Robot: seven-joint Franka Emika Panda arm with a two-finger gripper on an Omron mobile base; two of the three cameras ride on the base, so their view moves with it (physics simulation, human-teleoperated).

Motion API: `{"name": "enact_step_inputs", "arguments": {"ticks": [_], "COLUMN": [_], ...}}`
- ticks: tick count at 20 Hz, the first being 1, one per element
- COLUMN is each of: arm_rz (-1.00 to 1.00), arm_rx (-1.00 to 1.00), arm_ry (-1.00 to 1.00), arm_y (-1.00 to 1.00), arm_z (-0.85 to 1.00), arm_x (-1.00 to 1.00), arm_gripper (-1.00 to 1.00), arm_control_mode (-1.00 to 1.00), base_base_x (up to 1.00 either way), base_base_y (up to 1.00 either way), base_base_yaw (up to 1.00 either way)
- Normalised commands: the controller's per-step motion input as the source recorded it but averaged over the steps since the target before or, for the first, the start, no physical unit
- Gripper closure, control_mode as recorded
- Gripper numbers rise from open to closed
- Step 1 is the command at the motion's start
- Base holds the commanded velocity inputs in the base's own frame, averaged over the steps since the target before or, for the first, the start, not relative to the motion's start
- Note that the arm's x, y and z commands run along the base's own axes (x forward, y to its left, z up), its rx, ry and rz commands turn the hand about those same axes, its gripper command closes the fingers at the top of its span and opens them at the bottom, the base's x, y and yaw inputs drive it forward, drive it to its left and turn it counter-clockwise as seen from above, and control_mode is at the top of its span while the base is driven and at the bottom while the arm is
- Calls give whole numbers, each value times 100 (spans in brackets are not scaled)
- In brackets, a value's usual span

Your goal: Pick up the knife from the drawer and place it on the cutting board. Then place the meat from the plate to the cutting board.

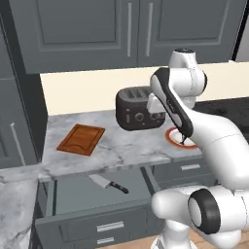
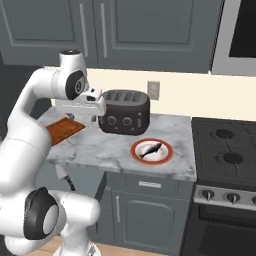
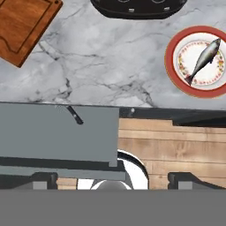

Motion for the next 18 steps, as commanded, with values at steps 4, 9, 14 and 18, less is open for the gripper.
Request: {"name": "enact_step_inputs", "arguments": {"ticks": [4, 9, 14, 18], "arm_rz": [0, 0, 0, 0], "arm_rx": [0, 0, 0, 0], "arm_ry": [0, 0, 0, 0], "arm_y": [0, 0, 0, 0], "arm_z": [0, 0, 0, 0], "arm_x": [0, 0, 0, 0], "arm_gripper": [-100, -100, -100, -100], "arm_control_mode": [100, 100, 100, 100], "base_base_x": [-40, -27, 16, 51], "base_base_y": [-72, -63, -38, -41], "base_base_yaw": [-10, -9, -1, 0]}}
